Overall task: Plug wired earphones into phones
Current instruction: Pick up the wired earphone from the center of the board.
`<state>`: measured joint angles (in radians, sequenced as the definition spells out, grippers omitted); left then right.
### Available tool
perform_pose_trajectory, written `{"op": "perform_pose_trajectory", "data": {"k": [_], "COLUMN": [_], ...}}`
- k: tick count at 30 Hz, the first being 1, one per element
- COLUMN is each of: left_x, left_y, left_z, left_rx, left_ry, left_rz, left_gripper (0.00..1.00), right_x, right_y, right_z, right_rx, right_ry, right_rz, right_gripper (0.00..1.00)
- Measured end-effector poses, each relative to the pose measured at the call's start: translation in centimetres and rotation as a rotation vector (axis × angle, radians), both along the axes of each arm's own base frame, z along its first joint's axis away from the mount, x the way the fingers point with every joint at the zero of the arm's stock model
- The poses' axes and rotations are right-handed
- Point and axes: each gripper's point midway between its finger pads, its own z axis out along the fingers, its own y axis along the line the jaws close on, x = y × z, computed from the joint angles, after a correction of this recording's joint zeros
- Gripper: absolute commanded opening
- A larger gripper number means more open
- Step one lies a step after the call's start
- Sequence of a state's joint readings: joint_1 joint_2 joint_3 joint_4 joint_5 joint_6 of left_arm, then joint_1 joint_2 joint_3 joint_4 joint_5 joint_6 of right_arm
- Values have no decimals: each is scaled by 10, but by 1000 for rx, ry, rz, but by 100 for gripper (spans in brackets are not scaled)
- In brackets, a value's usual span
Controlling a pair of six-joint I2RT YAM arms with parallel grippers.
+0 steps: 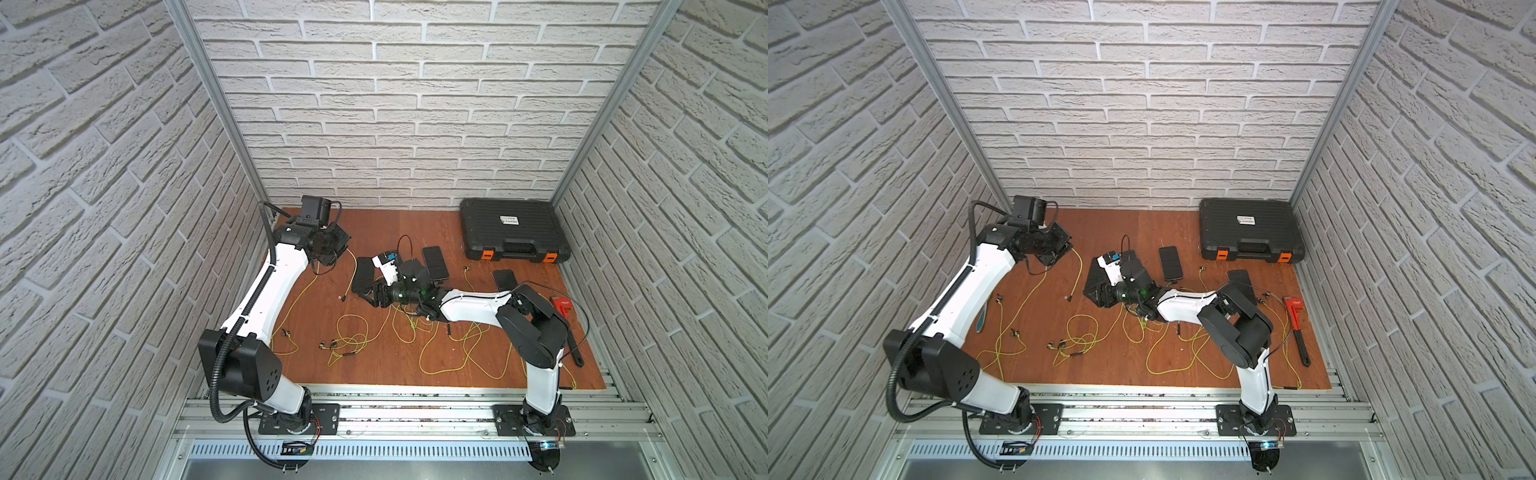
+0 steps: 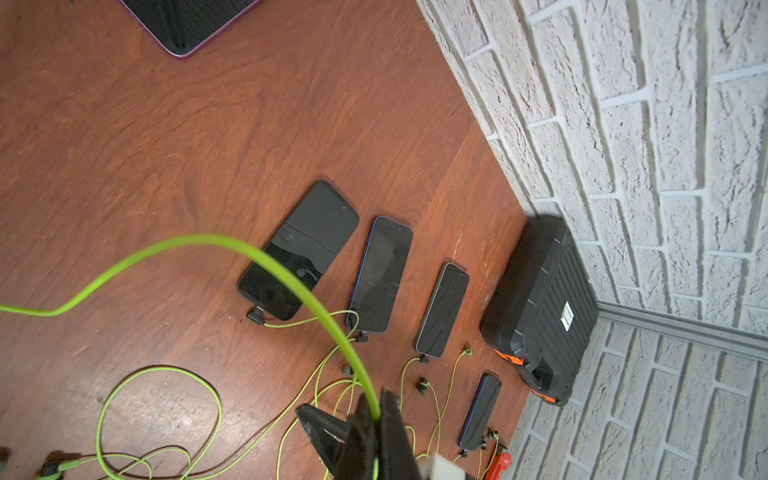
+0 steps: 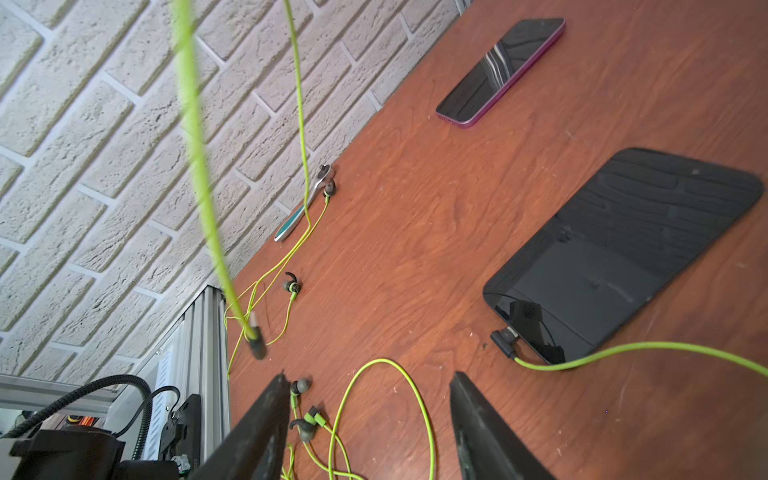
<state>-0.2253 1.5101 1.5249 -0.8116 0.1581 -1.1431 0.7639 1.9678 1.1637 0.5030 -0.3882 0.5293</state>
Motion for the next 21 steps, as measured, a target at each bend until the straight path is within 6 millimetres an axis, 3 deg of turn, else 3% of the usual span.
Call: {"op": "perform_pose_trajectory", "data": {"k": [12, 16, 19, 21], "left_x": [2, 3, 3, 4], "left_y": [-5, -6, -7, -7], "left_z": [4, 5, 5, 5], "left_rx": [-33, -37, -43, -45], "left_ry": [-13, -17, -17, -19], "left_rz": [-8, -9, -6, -7], "left_gripper": [0, 0, 0, 0], "right_x": [6, 7, 4, 3], "right_y": [21, 26, 27, 29], "right_z": [18, 12, 10, 11], "right_rx": [158, 172, 171, 172], "right_ry": [18, 39, 53, 51], "right_rz": [28, 30, 36, 42], "right_gripper": [58, 56, 53, 45]}}
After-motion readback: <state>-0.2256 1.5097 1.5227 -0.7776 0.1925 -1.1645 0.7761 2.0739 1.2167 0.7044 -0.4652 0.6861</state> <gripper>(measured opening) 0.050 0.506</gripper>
